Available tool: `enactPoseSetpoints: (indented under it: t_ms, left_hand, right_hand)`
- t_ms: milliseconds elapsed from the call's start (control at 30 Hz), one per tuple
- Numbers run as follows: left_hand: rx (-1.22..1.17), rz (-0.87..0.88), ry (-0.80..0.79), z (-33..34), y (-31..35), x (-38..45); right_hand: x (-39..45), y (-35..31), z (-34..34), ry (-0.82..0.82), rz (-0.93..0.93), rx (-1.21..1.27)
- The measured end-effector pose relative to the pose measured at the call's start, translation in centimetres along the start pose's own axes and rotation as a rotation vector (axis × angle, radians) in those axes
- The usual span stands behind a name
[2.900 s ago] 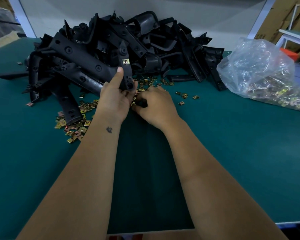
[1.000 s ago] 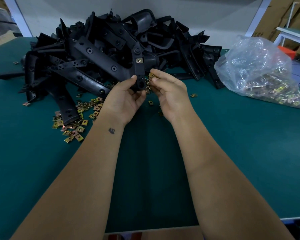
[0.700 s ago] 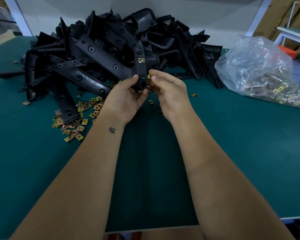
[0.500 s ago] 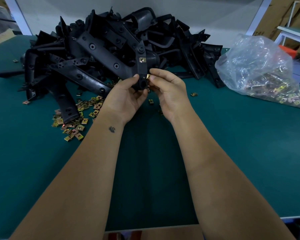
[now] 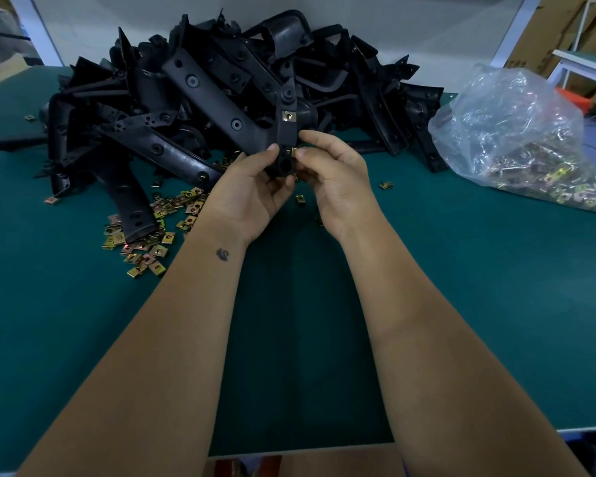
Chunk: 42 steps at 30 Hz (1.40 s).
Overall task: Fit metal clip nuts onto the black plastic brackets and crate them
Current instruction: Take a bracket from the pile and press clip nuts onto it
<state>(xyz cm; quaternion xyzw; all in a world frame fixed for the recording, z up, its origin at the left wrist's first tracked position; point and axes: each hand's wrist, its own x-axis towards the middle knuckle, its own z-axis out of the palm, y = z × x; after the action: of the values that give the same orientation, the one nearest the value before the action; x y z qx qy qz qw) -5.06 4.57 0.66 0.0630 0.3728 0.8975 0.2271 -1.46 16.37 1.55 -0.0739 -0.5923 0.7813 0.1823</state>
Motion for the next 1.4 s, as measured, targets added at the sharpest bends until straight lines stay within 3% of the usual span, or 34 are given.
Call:
enactPoseSetpoints:
  t_ms: [300, 767, 1100, 1400]
  left_hand:
    - [0.11, 0.025, -0.002, 0.11, -0.11, 0.0]
    - [0.241, 0.041, 0.017, 0.33, -0.5, -0.01]
    - [0.058, 0.001, 0.011, 0.62, -0.47, -0.03]
    - [0.033, 0.011, 0.008, 0.18, -0.32, 0.06]
  right_hand:
    - [0.13, 0.04, -0.12, -0.017, 0.006, 0.087]
    - [0.24, 0.66, 0.08, 0.012, -0.05, -0.034]
    - [0.16, 0.21, 0.36, 0.055, 0.01, 0.075]
    - [-0.47, -0.05, 0.65, 0.063, -0.013, -0.063]
